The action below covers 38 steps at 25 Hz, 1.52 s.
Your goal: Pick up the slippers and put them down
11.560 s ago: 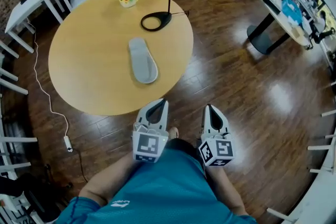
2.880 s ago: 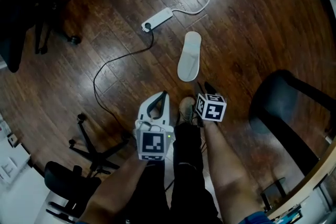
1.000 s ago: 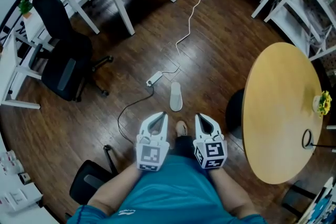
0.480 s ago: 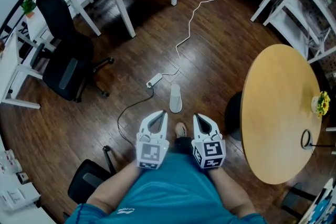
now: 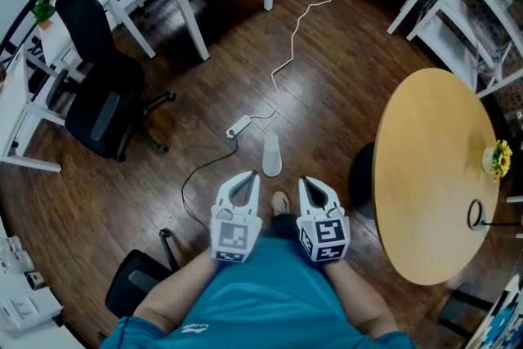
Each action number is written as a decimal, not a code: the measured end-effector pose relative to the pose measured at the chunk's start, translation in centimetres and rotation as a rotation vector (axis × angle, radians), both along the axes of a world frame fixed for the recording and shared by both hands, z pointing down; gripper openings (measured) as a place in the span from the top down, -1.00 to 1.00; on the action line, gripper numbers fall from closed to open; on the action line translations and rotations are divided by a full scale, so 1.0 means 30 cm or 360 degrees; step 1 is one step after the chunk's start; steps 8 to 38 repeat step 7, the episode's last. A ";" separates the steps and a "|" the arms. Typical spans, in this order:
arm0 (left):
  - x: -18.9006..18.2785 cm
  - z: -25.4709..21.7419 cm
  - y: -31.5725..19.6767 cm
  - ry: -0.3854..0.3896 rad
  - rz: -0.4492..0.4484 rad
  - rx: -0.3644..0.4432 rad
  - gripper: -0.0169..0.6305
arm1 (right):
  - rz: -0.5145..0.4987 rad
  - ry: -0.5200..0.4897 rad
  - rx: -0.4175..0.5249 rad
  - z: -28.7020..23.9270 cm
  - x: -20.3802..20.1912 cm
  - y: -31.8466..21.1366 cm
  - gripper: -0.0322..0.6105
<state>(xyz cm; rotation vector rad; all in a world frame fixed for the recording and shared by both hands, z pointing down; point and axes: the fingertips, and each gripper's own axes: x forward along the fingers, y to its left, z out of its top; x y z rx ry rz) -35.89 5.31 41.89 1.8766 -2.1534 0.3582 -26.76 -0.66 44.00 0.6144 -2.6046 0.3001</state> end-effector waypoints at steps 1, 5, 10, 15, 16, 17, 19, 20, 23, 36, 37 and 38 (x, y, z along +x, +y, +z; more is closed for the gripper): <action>0.001 0.000 -0.002 0.0000 0.0002 0.0001 0.93 | -0.0001 0.0000 0.0002 0.000 0.001 -0.001 0.88; 0.005 0.004 -0.002 0.0002 0.0013 -0.0001 0.93 | 0.0003 0.0002 0.0005 0.006 0.006 -0.001 0.88; 0.006 0.005 -0.001 0.0002 0.0016 0.0000 0.93 | 0.0004 0.0006 0.0003 0.009 0.009 -0.001 0.88; 0.006 0.005 -0.001 0.0002 0.0016 0.0000 0.93 | 0.0004 0.0006 0.0003 0.009 0.009 -0.001 0.88; 0.006 0.005 -0.001 0.0002 0.0016 0.0000 0.93 | 0.0004 0.0006 0.0003 0.009 0.009 -0.001 0.88; 0.006 0.005 -0.001 0.0002 0.0016 0.0000 0.93 | 0.0004 0.0006 0.0003 0.009 0.009 -0.001 0.88; 0.006 0.005 -0.001 0.0002 0.0016 0.0000 0.93 | 0.0004 0.0006 0.0003 0.009 0.009 -0.001 0.88; 0.006 0.005 -0.001 0.0002 0.0016 0.0000 0.93 | 0.0004 0.0006 0.0003 0.009 0.009 -0.001 0.88; 0.006 0.005 -0.001 0.0002 0.0016 0.0000 0.93 | 0.0004 0.0006 0.0003 0.009 0.009 -0.001 0.88; 0.006 0.005 -0.001 0.0002 0.0016 0.0000 0.93 | 0.0004 0.0006 0.0003 0.009 0.009 -0.001 0.88; 0.006 0.005 -0.001 0.0002 0.0016 0.0000 0.93 | 0.0004 0.0006 0.0003 0.009 0.009 -0.001 0.88; 0.006 0.005 -0.001 0.0002 0.0016 0.0000 0.93 | 0.0004 0.0006 0.0003 0.009 0.009 -0.001 0.88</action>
